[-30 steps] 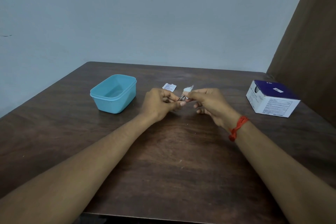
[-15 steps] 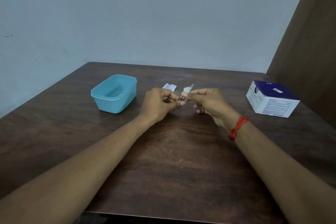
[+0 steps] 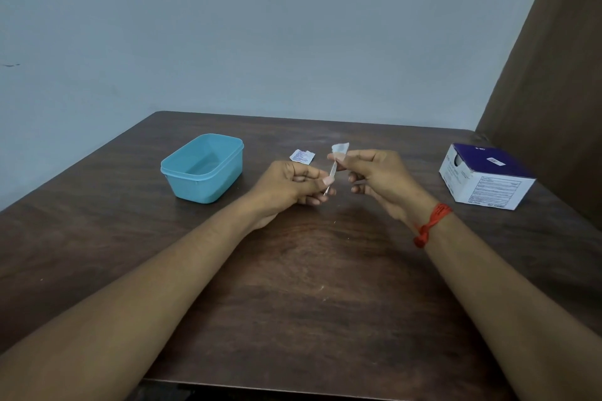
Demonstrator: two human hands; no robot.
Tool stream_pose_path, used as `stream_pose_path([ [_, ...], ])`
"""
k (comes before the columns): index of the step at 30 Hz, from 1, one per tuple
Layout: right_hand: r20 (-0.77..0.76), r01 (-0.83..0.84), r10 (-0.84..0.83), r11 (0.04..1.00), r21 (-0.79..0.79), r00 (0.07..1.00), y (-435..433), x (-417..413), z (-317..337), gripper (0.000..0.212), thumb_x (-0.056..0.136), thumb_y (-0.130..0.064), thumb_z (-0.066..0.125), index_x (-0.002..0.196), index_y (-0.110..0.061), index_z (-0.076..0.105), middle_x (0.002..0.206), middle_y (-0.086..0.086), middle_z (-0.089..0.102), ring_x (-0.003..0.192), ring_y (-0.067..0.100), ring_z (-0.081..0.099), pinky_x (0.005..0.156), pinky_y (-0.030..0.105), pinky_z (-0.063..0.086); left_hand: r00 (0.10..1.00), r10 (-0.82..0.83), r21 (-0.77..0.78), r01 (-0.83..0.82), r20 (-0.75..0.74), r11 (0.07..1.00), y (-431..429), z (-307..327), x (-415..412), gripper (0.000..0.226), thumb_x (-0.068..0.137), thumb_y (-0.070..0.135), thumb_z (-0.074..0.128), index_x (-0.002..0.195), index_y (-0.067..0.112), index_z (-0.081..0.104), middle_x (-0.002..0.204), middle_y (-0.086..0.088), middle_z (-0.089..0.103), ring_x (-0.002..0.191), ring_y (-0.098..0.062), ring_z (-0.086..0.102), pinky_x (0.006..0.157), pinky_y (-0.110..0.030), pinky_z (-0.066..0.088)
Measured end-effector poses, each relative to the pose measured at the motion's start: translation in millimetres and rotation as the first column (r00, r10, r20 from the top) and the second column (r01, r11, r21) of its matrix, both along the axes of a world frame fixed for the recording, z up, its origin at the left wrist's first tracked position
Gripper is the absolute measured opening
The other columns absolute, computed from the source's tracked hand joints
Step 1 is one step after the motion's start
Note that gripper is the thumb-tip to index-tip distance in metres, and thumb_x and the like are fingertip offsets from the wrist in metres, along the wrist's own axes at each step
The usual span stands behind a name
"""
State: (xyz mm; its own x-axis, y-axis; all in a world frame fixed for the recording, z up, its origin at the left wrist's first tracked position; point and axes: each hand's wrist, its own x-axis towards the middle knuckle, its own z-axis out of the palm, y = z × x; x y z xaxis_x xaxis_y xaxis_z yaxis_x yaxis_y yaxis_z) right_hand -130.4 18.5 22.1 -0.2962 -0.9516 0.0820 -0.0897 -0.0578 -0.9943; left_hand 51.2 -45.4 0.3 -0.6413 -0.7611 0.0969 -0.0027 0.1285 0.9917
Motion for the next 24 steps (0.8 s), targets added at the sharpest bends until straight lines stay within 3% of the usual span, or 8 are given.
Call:
stream_pose_path([
  [5,-0.119,0.011,-0.018,0.998,-0.056,0.993,-0.4,-2.0,1.0,0.023,0.097,-0.017,0.065,0.112,-0.002,0.074,0.094,0.007,0.070,0.062,0.008,0.046,0.057,0.023,0.046,0.998,0.059,-0.085,-0.058,0.010,0.995,3.3,-2.3,-4.2,0.024,0.090,0.013,0.073,0.109,-0.002,0.073,0.092,-0.019,0.077,0.073,-0.015,0.071,0.072,-0.025,0.060],
  [11,-0.150,-0.001,-0.011,0.997,-0.081,0.989,-3.0,-1.2,3.8,0.032,0.104,-0.024,0.054,0.108,0.000,0.073,0.102,0.014,0.070,0.064,0.009,0.048,0.061,0.028,0.049,0.991,0.130,-0.195,-0.123,0.022,0.973,3.7,-1.9,-3.2,0.016,0.089,0.011,0.074,0.103,0.002,0.076,0.086,-0.012,0.078,0.073,-0.011,0.071,0.071,-0.025,0.060],
  [14,-0.178,0.034,-0.058,0.990,-0.136,0.982,-4.1,0.2,1.3,0.022,0.101,-0.017,0.059,0.103,-0.001,0.074,0.098,0.016,0.072,0.061,0.007,0.048,0.062,0.025,0.050,0.990,0.141,-0.191,-0.139,-0.004,0.972,4.9,-2.4,-3.8,0.015,0.089,0.010,0.075,0.102,0.003,0.076,0.087,-0.014,0.078,0.074,-0.014,0.071,0.074,-0.028,0.060],
  [18,-0.138,0.099,-0.127,0.976,-0.195,0.982,-4.3,0.1,-0.8,0.011,0.094,-0.010,0.068,0.103,-0.006,0.074,0.072,0.001,0.072,0.051,0.002,0.050,0.058,0.017,0.049,0.990,0.141,-0.202,-0.138,0.003,0.970,5.1,-3.0,-4.4,0.018,0.088,0.010,0.076,0.103,0.001,0.076,0.088,-0.016,0.078,0.076,-0.015,0.072,0.072,-0.023,0.060],
  [21,-0.096,0.096,-0.118,0.974,-0.204,0.988,-2.9,-1.4,0.9,0.009,0.090,-0.013,0.074,0.097,-0.017,0.071,0.070,-0.002,0.074,0.051,0.001,0.054,0.057,0.016,0.050,0.989,0.145,-0.203,-0.143,-0.007,0.969,4.1,-2.8,-4.5,0.016,0.088,0.011,0.076,0.102,0.003,0.076,0.087,-0.013,0.078,0.075,-0.013,0.071,0.071,-0.022,0.060],
  [24,-0.097,0.110,-0.133,0.970,-0.215,0.986,-2.7,-2.5,0.1,0.003,0.088,-0.017,0.076,0.089,-0.017,0.073,0.071,0.001,0.073,0.052,0.001,0.054,0.056,0.017,0.049,0.987,0.158,-0.191,-0.159,-0.022,0.969,2.2,-3.0,-4.1,0.012,0.089,0.014,0.075,0.100,0.010,0.078,0.084,-0.006,0.079,0.073,-0.012,0.071,0.070,-0.022,0.059],
])
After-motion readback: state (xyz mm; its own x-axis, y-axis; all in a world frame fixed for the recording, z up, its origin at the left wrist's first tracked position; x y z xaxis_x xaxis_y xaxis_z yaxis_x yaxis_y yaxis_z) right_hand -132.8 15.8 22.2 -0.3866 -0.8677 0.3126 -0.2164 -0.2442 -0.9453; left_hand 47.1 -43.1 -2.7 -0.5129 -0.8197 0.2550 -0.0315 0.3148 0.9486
